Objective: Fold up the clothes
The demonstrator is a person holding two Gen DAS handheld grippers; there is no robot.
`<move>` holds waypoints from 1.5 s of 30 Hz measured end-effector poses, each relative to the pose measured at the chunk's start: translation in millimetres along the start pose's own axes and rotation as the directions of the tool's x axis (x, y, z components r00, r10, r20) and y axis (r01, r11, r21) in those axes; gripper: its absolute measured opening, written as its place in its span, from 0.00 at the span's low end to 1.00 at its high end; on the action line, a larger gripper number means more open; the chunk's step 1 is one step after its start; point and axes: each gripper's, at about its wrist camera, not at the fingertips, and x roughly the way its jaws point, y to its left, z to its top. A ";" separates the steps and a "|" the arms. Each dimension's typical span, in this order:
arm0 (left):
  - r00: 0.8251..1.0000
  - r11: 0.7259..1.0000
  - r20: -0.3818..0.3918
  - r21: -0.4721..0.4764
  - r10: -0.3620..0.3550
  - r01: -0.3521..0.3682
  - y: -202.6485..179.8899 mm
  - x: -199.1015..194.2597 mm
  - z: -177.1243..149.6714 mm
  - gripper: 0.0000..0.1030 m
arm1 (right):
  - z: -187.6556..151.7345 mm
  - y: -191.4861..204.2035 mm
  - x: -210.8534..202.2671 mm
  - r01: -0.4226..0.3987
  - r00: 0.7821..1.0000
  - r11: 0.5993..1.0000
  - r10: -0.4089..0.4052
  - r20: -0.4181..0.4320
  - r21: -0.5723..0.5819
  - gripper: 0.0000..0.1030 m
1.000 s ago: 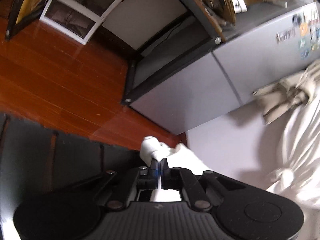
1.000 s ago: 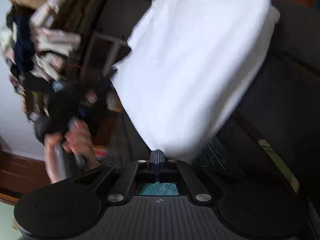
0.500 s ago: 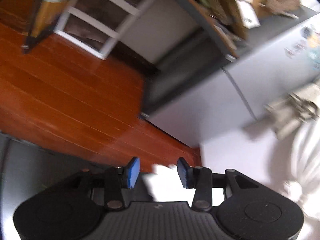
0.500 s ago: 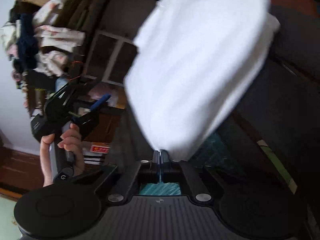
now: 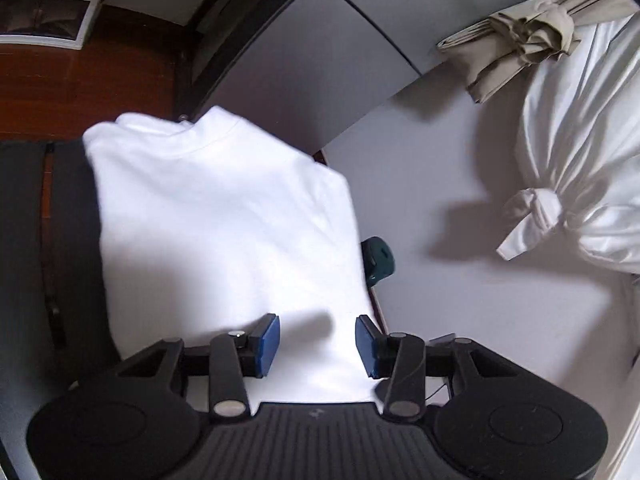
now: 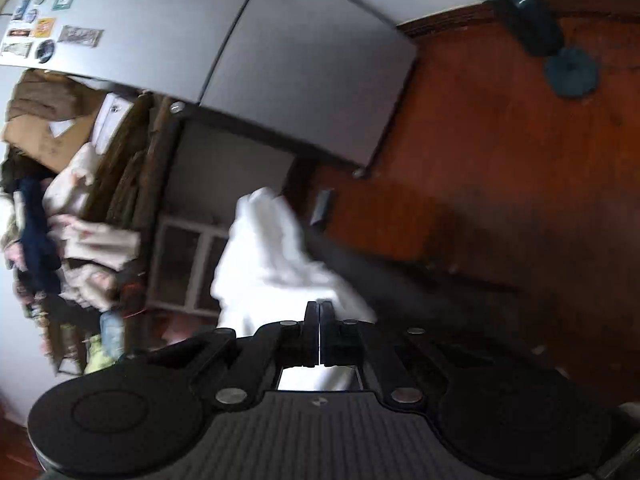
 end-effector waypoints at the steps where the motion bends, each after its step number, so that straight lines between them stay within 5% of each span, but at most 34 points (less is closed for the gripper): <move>1: 1.000 1.000 0.003 -0.002 0.004 -0.004 -1.2 -0.6 0.7 0.37 | 2.7 2.1 -7.5 0.003 1.000 1.000 -0.003 0.028 -0.013 0.02; 3: 0.999 1.000 0.032 -0.004 0.016 -0.015 -8.9 -10.3 -3.7 0.38 | 9.3 6.1 -23.8 -0.023 0.998 0.999 0.025 0.049 -0.032 0.02; 6: 0.999 0.998 0.049 0.065 0.004 -0.007 -28.3 -23.7 -21.1 0.40 | 14.9 2.8 -23.6 -0.090 0.989 0.996 0.089 -0.117 -0.006 0.04; 9: 0.997 0.984 0.068 0.173 0.035 -0.046 -46.3 -30.2 -49.0 0.41 | 14.5 -0.3 -22.5 -0.037 0.986 0.999 0.030 -0.166 -0.039 0.05; 13: 0.998 0.983 0.043 0.176 0.053 -0.060 -46.7 -25.6 -71.5 0.41 | 14.8 -10.5 -9.2 -0.034 0.977 0.999 0.036 -0.209 0.011 0.12; 17: 0.996 0.983 0.014 0.162 0.089 -0.090 -30.3 -19.7 -85.6 0.40 | 9.4 -7.3 -7.4 -0.071 0.988 0.997 0.071 -0.140 0.008 0.04; 22: 0.996 0.972 0.001 0.220 0.089 -0.087 -22.2 -24.7 -92.8 0.35 | 8.5 -8.2 -1.8 -0.012 0.995 1.000 0.011 -0.097 -0.007 0.04; 29: 0.995 0.972 -0.002 0.211 0.103 -0.100 -26.5 -41.2 -97.6 0.41 | 20.3 -6.0 -29.0 0.028 0.995 0.999 -0.031 -0.095 -0.030 0.30; 33: 0.997 0.984 0.001 0.160 0.077 -0.076 -21.4 -46.6 -98.3 0.41 | 15.2 -12.8 -16.2 -0.025 0.982 0.999 0.031 -0.185 0.035 0.30; 37: 0.997 0.987 0.003 0.141 0.080 -0.079 -14.8 -48.1 -96.5 0.41 | 5.2 -1.1 -1.1 0.010 0.981 1.000 -0.012 -0.194 -0.008 0.34; 39: 0.998 0.989 -0.001 0.130 0.067 -0.066 -9.6 -49.3 -96.4 0.41 | 1.1 5.2 6.0 0.008 0.982 1.000 -0.012 -0.187 -0.022 0.31; 41: 0.998 0.989 -0.008 0.135 0.066 -0.064 -4.5 -49.4 -97.3 0.41 | -2.1 6.2 10.9 0.020 0.985 0.999 -0.027 -0.168 -0.045 0.12; 45: 1.000 0.995 -0.016 0.093 0.026 -0.025 12.1 -52.3 -98.8 0.34 | -1.9 1.5 6.0 0.012 0.993 1.000 -0.014 -0.121 -0.011 0.09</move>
